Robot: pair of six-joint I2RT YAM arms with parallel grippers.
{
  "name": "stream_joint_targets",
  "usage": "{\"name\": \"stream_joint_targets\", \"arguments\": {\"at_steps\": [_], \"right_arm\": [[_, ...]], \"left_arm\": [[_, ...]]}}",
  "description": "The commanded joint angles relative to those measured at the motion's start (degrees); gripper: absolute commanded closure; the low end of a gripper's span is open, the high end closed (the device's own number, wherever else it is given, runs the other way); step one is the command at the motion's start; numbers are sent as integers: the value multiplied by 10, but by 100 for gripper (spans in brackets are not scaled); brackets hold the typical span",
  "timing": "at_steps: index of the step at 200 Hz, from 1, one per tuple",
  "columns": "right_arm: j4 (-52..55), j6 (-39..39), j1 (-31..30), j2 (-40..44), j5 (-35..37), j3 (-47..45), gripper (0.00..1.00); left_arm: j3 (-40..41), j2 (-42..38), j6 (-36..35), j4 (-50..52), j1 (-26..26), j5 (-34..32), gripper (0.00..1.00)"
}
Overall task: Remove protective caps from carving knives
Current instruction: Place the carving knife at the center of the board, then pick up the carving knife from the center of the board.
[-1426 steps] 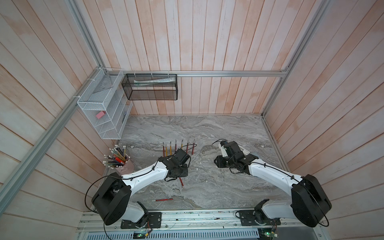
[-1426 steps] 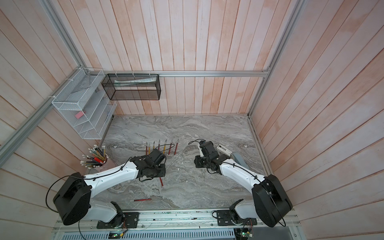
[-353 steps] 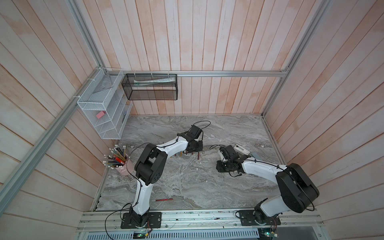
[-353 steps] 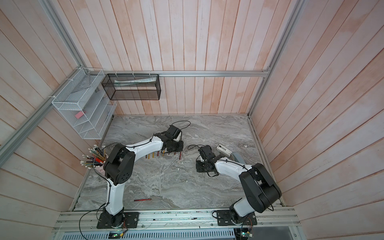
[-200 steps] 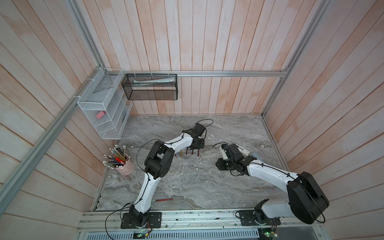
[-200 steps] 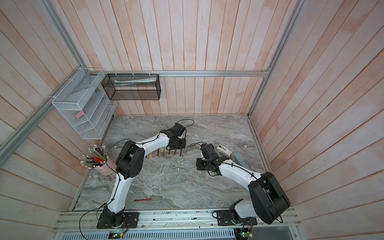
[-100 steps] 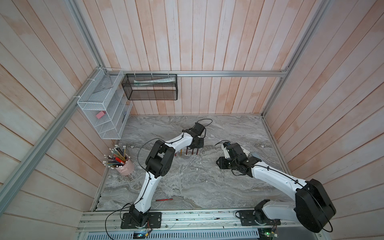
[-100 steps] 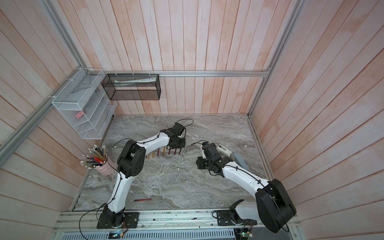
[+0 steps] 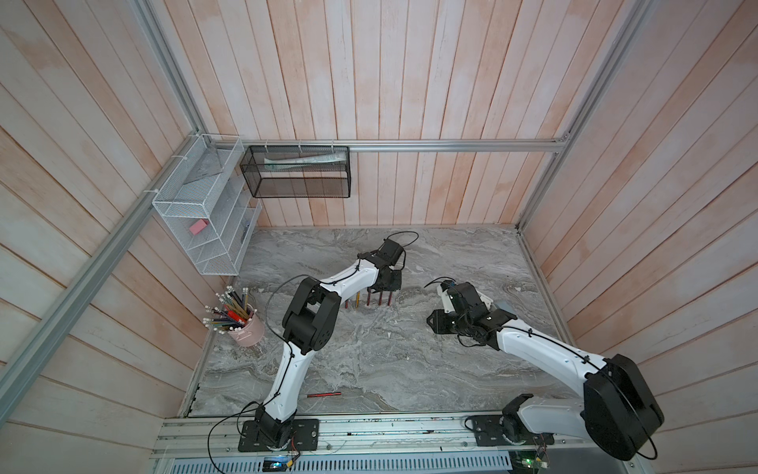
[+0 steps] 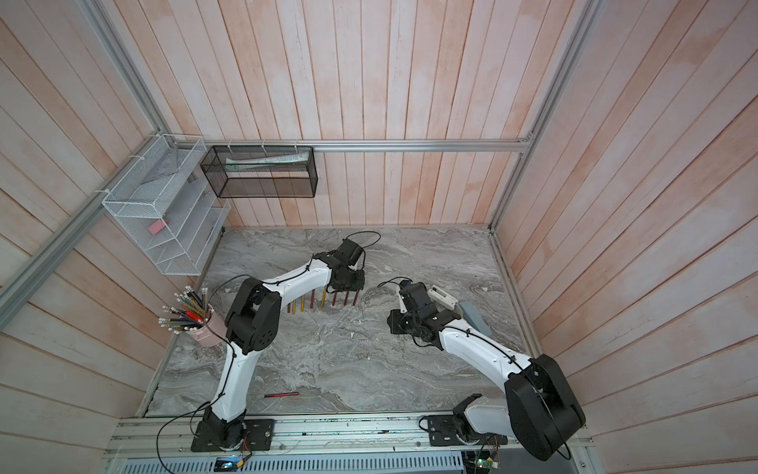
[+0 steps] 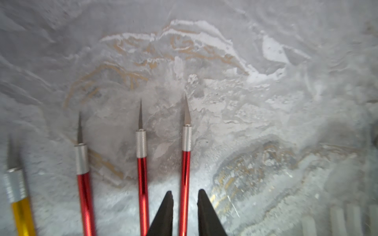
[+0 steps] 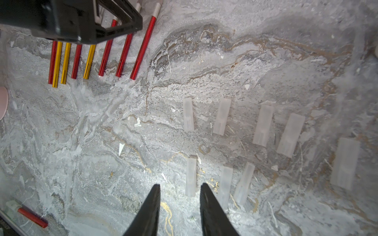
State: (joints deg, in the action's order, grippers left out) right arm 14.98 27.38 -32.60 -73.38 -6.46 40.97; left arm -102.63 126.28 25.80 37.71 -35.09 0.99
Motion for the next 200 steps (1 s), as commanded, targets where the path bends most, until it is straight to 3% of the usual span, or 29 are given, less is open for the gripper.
{"name": "stream_joint_targets", "arguments": {"at_steps": [1, 25, 55, 88, 115, 167, 200], "right_arm": [[-6, -29, -11, 18, -12, -8, 63], [-20, -76, -59, 16, 9, -3, 61], [-41, -142, -175, -28, 74, 28, 62], [-62, -220, -299, -125, 92, 96, 62], [-47, -279, -366, -225, 62, 185, 59], [10, -360, -431, -370, 0, 338, 54], [35, -387, -440, -416, -25, 393, 54]], "left_arm": [[20, -99, 5, -4, -6, -7, 74], [72, -186, 20, -14, -2, -20, 74], [167, -312, 55, -19, 33, -50, 73], [271, -455, 89, -14, 111, -43, 64], [334, -560, 100, -3, 158, -45, 53], [382, -662, 109, 30, 195, -46, 28], [403, -683, 112, 31, 207, -35, 24]]}}
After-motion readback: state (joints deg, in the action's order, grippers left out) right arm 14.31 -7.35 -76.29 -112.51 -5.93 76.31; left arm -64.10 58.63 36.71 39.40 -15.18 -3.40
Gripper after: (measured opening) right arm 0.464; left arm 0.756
